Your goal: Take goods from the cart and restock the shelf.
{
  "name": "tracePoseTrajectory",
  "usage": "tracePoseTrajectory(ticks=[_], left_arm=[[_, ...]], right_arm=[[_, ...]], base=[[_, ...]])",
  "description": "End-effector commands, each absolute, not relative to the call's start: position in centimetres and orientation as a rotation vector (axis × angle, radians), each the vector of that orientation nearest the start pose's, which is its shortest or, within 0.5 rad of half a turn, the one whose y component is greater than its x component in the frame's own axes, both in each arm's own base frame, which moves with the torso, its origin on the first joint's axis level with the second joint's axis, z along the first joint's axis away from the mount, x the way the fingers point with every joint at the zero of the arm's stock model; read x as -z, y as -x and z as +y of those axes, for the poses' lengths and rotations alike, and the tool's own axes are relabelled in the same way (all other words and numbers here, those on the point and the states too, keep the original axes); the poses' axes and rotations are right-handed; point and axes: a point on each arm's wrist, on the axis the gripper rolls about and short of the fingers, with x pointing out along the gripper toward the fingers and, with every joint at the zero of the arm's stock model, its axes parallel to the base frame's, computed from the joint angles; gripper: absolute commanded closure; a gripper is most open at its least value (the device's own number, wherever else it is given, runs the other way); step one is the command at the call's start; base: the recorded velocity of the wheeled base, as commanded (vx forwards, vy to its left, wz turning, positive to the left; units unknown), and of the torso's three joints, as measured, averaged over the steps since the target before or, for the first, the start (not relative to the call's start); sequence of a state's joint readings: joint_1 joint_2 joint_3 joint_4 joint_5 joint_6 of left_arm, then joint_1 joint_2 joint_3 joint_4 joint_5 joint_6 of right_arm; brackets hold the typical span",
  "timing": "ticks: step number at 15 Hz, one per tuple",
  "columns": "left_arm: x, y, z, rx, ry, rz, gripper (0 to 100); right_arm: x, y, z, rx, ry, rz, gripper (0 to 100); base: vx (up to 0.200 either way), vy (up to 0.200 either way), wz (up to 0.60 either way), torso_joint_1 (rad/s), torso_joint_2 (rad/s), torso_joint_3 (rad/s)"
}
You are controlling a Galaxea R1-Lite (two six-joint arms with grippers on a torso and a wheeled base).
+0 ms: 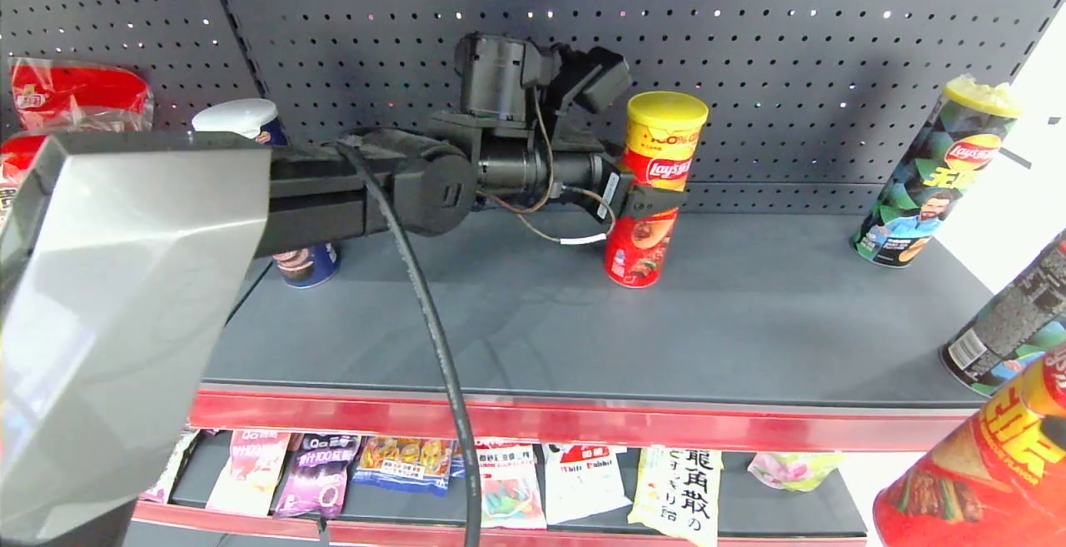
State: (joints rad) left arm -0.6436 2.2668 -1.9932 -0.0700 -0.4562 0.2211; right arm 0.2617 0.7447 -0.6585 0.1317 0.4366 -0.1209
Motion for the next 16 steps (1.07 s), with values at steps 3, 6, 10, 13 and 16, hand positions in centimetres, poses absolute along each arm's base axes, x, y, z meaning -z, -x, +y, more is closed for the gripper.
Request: tracePoseTrajectory(ticks=[3,6,10,13,16], left_arm=[[-19.2,-39.2,-30.9,1.12,-0.231,0.176,0],[-17.2,-39.0,-32.2,1.112,-0.241,0.225,0],[-17.2,-39.0,-32.4,1.087,-0.244,0.227,0],[-17.2,-39.0,-32.4,1.073,-0.24,0.225,100],[-17.5,-39.1,-32.2,1.064,-0.238,0.218,100]], right_arm=[[-24.2,-5.3,2.4,-0.705,0.097,0.179,100],[-24.1,-5.0,2.3,-0.701,0.098,0.173,100],[-23.9,-4.9,2.3,-0.701,0.098,0.175,100],[-24.0,-4.8,2.3,-0.701,0.098,0.172,100],[-23.9,-4.7,2.2,-0.701,0.098,0.168,100]], base=[[0.0,0.0,0.0,0.0,0.0,0.0],[0.0,0.0,0.0,0.0,0.0,0.0],[0.0,0.0,0.0,0.0,0.0,0.0],[0.0,0.0,0.0,0.0,0.0,0.0],[0.0,0.0,0.0,0.0,0.0,0.0]])
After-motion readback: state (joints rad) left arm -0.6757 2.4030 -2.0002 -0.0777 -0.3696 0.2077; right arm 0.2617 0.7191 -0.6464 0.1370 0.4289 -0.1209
